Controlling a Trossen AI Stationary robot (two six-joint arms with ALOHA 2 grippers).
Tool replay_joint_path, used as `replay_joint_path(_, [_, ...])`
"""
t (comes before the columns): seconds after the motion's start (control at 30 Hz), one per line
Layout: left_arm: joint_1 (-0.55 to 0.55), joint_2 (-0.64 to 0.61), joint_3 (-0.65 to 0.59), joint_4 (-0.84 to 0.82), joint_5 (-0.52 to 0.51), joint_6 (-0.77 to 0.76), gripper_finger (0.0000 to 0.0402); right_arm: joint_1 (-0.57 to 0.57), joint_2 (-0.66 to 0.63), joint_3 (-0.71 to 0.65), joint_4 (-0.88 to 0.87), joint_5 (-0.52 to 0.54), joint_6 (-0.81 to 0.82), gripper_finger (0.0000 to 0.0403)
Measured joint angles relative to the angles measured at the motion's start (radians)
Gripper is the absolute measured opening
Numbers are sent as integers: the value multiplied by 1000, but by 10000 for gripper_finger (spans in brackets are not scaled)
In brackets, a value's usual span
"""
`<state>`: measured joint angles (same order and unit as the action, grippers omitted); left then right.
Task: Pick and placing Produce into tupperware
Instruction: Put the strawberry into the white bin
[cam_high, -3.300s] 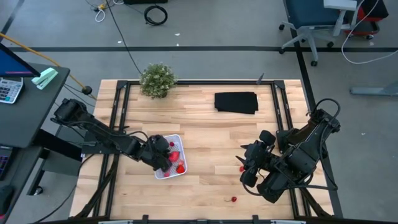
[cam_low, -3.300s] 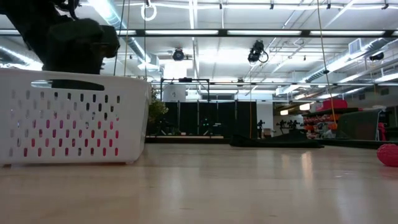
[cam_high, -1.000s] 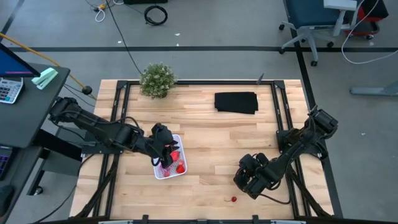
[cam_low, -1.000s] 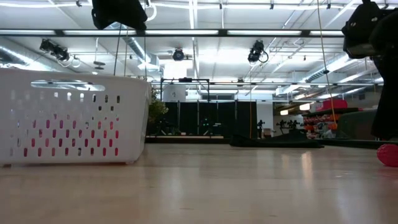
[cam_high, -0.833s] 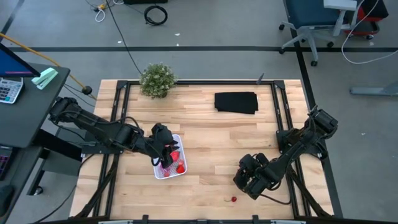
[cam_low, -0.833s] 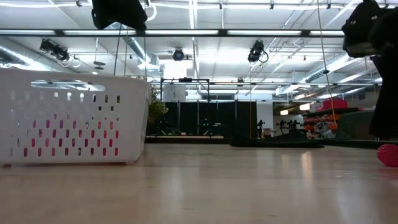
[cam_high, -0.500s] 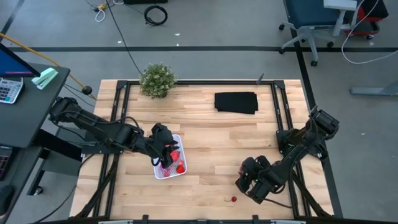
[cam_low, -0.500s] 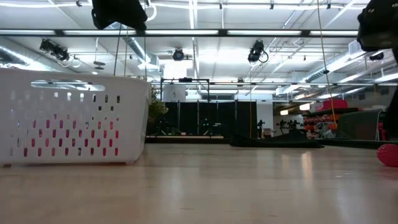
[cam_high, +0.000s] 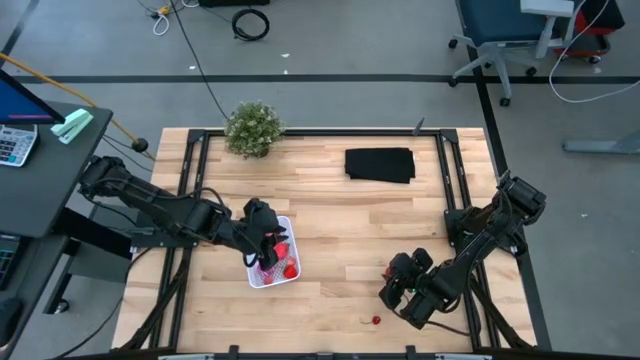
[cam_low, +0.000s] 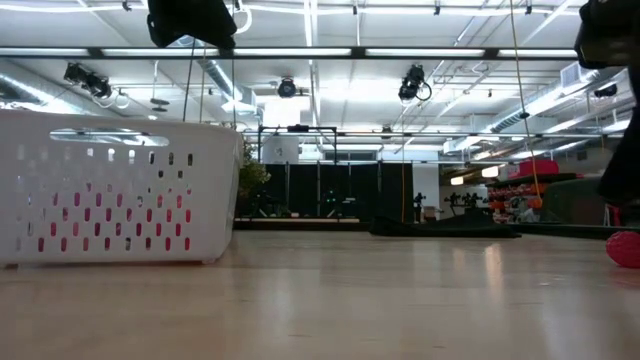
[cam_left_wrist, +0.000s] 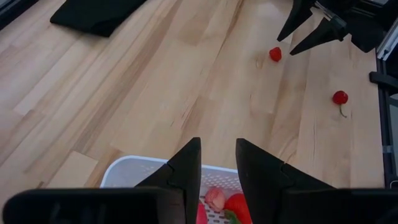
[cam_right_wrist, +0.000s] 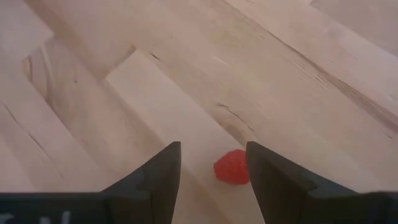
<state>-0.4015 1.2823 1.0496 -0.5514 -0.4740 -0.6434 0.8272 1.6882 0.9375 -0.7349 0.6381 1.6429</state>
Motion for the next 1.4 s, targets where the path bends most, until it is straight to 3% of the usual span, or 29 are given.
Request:
replay_joint_path(0.67, [0, 0, 0, 0, 0, 0, 107, 20, 0, 0, 2, -8, -22, 190])
replay_joint_path(1.0, [0, 0, 0, 0, 0, 0, 107, 55, 0, 0, 2, 45, -21, 189])
replay_joint_path(1.4, [0, 0, 0, 0, 0, 0, 107, 54, 60, 0, 16, 17, -22, 188])
